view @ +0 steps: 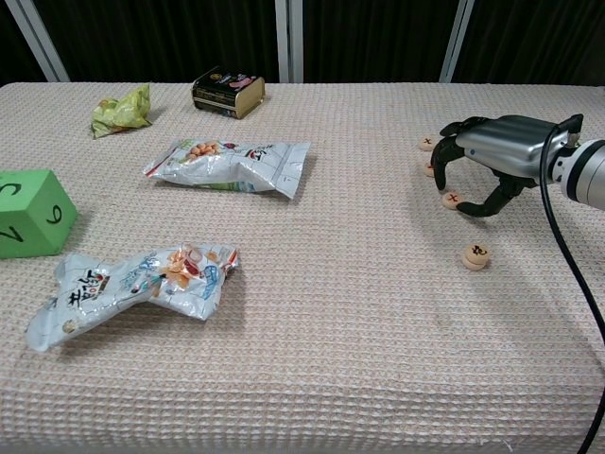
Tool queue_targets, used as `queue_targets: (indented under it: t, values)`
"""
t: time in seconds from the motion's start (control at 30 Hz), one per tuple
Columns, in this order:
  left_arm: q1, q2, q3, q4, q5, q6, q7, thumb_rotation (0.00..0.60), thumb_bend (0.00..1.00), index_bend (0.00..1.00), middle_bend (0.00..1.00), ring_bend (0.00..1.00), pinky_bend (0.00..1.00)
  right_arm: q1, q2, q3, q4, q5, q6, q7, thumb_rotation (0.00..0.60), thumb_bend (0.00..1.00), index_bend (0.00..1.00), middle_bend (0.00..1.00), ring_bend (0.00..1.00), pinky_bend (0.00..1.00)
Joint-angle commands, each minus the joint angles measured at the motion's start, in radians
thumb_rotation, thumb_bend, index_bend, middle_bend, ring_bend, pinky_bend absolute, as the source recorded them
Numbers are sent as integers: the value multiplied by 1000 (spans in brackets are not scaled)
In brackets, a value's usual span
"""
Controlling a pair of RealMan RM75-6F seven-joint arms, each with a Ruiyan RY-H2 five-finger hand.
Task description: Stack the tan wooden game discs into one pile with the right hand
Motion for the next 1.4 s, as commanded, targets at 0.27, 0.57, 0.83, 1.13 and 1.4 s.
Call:
queue_targets:
  t: [0.27, 0.57, 0.83, 1.13, 1.4]
  values:
    - [1, -2, 1, 3, -2, -1, -5, 600, 127, 277, 158, 131, 183, 6, -18, -5, 22, 8, 4, 2, 600, 363, 523, 244, 4, 10]
    - [1, -5, 2, 16, -2, -4, -19, 600, 126, 277, 158, 131, 183, -66, 132, -42, -167, -62, 136, 64, 600, 378, 543, 255, 4, 10]
    - [-2, -6, 1, 7, 11, 1, -10, 600, 126, 277, 158, 131, 184, -110, 264, -135, -335, -167, 181, 23, 600, 378, 551, 253, 4, 9]
    - [3, -3, 5, -7, 17, 13, 0, 600, 126, 277, 158, 131, 184, -103, 237, -157, -336, -189, 145, -41, 600, 378, 529, 241, 4, 1]
    - [9, -3, 8, -6, 14, 16, -2, 600, 127, 277, 158, 131, 183, -99, 220, -156, -326, -196, 140, -69, 600, 378, 513, 237, 4, 0]
